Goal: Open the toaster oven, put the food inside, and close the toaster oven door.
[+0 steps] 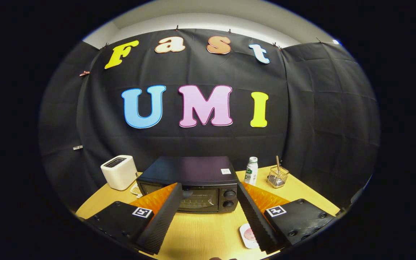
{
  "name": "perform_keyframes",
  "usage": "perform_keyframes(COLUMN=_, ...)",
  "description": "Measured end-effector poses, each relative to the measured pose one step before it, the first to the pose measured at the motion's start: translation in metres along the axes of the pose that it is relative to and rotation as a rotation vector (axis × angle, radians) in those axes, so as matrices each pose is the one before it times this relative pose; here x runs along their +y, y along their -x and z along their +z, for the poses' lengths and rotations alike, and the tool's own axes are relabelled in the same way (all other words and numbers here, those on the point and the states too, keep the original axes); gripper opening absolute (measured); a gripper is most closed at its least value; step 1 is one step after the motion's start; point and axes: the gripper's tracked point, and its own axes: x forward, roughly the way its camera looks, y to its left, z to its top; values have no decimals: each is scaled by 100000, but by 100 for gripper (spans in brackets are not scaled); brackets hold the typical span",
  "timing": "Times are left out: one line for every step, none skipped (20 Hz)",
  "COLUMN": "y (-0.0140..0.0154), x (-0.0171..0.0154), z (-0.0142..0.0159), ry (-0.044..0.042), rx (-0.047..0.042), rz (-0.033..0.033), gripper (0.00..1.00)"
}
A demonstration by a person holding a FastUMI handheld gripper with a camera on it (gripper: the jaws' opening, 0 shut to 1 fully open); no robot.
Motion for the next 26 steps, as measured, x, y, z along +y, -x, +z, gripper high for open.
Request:
perform_keyframes(y=-780, x=586, z=-98, ry=107, rx=455, rz=185, gripper=98)
perform_keyframes(y=-607, x=550, z=-52, ry=323, rx=4, rz=199, gripper=98)
perform_keyframes(y=-818, x=583, z=-101, ry=561, rx=36, rz=-57, gripper=98)
perform_keyframes(y=-732, x=600, z=-183, ry=215, rx=452, rz=246, gripper=98)
perform_keyframes(y=-800, x=623, z=-172, ry=-253, rx=682, rz=132, gripper=98)
perform_keyframes(y=-784, x=600, z=-416, ry=-592, rx=1148, rz=46, gripper=98)
perform_keyframes(y=-971, x=668, z=-488, ry=-542, rx=1464, rz=154, gripper=98)
perform_keyframes(y=-847, x=589, z=-419, ry=-116, rx=1386, rz=65, gripper=98)
perform_keyframes(y=-793, x=474, z=-488, ry=231, rx=1203, rz=33, gripper=98)
perform_keyframes(y=-736, x=425, z=-587, ry=313, rx=1366, rz=-2, gripper=98)
perform_keyframes(y=-879, x=416, z=-525, ry=106, rx=1298, rz=231, gripper=98)
perform_keyframes(y=-817, x=460, z=-362, ry=-15, rx=966, rz=428, gripper=98)
perform_keyframes(y=-854, x=405, z=-388, ry=133, rx=931, rz=474, gripper=98)
perform_keyframes(y=-957, x=305, z=-385, ry=384, rx=844, rz=127, gripper=98)
perform_keyframes(y=-837, x=208, z=-476, ry=371, rx=1030, rz=-378, gripper=98)
perform_keyframes(y=-783, x=112, z=-683, ry=-25, rx=1791, rz=-293, gripper=98)
perform_keyframes(y=-797, x=106, z=-795, ry=-414, rx=2386, rz=-366, gripper=98)
perform_keyframes(y=-589, x=63, z=-888, ry=-536, rx=2685, rz=-337, gripper=98)
perform_keyframes(y=-515, x=106, z=-691, ry=-371, rx=2456, rz=-105, gripper=98)
perform_keyframes(y=-358, x=78, z=-464, ry=608, rx=1139, rz=-29, gripper=99)
perform_keyframes(y=557, x=26, z=499, ry=1310, rx=-2157, rz=-814, gripper=99)
perform_keyframes(y=-564, x=83, z=-215, ry=1328, rx=105, rz=-114, gripper=98)
perform_keyframes(y=53, x=124, z=100, ry=477, rx=-254, rz=-177, gripper=97)
perform_keyframes(y=-23, x=-45, z=-47, ry=-516, rx=405, rz=-253, gripper=99)
perform_keyframes(y=94, x=-18, z=-382, ry=-646, rx=1802, rz=85, gripper=99)
perform_keyframes(y=36, x=296, z=-197, ry=451, rx=1069, rz=926, gripper=99)
